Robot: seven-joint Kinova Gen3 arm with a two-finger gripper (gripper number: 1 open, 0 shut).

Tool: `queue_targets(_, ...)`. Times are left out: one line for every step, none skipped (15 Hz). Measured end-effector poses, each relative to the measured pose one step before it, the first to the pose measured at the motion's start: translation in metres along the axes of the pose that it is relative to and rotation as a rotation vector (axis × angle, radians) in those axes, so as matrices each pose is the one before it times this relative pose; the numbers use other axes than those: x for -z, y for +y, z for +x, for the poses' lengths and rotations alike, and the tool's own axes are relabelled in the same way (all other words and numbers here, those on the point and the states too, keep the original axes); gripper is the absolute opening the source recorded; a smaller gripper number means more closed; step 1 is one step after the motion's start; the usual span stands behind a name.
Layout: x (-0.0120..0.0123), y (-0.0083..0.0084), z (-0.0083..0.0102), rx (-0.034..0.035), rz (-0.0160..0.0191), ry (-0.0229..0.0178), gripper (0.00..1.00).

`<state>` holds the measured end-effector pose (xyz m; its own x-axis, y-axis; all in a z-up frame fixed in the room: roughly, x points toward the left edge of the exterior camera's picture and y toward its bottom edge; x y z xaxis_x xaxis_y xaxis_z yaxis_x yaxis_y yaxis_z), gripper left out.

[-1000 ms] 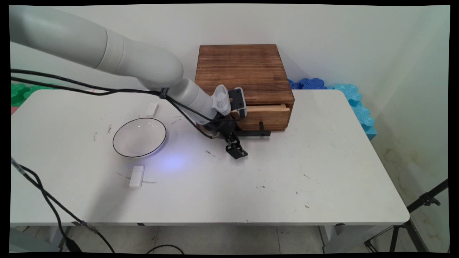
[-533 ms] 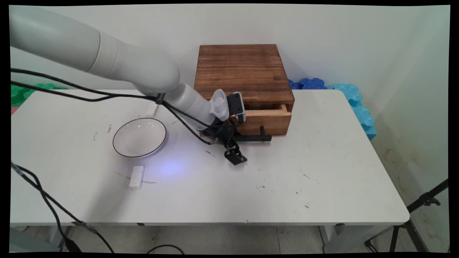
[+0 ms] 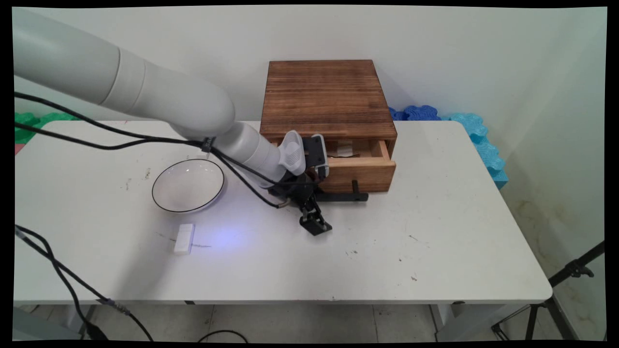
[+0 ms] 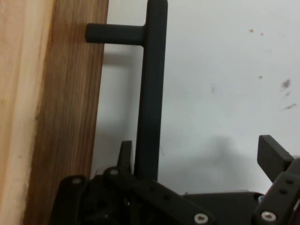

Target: Open the drawer

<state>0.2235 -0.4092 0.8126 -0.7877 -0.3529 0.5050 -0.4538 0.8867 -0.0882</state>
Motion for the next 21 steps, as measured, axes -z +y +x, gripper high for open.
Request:
queue_targets(0.00106,0.00388,-0.0009,-0.00139,-0.00321,0.00064,1.0)
queue_targets(0.00071,0.00262,-0.00055,-0.0011,-0.00227,0.00057,1.0)
queue_targets(0.00109,0.00392,-0.00085,-0.00171,-0.00317,0.00095,1.0)
queue_targets(0.00069,0.00258,-0.00048,-0.0013,-0.00217,0.00086,1.0)
queue_targets(0.00098,0.0039,-0.00064,-0.00243,-0.00322,0.00134,1.0)
queue_targets(0.00066,0.00253,-0.0004,-0.00147,-0.00206,0.00115,1.0)
queue_targets(0.0009,0.00393,-0.0007,-0.00238,-0.00336,0.00145,1.0)
queue_targets(0.00056,0.00253,-0.00038,-0.00155,-0.00219,0.00118,1.0)
queue_targets(0.00087,0.0037,-0.00053,-0.00263,-0.00266,0.00202,1.0)
queue_targets(0.00049,0.00239,-0.00027,-0.0017,-0.00181,0.00145,1.0)
queue_targets(0.00067,0.00359,-0.00032,-0.00198,-0.00308,0.00232,1.0)
queue_targets(0.00073,0.00415,-0.00039,-0.00235,-0.00343,0.00242,1.0)
queue_targets(0.00064,0.00397,-0.00035,-0.00178,-0.00331,0.00224,1.0)
queue_targets(0.0005,0.00335,-0.0004,-0.00137,-0.0027,0.00133,1.0)
queue_targets(0.00034,0.00221,-0.00024,-0.00044,-0.00173,0.00106,1.0)
queue_targets(0.00045,0.00335,-0.00041,-0.00075,-0.00277,0.0013,1.0)
queue_targets(0.00036,0.00282,-0.00032,-0.00031,-0.00237,0.00089,1.0)
queue_targets(0.00037,0.00275,-0.00026,-0.00027,-0.00236,0.00109,1.0)
queue_targets(0.00028,0.00221,-0.00023,-0.00009,-0.00183,0.0007,1.0)
queue_targets(0.00044,0.00336,-0.00032,0.0,-0.0029,0.00102,1.0)
queue_targets(0.00026,0.00212,-0.00021,0.00018,-0.00186,0.00064,1.0)
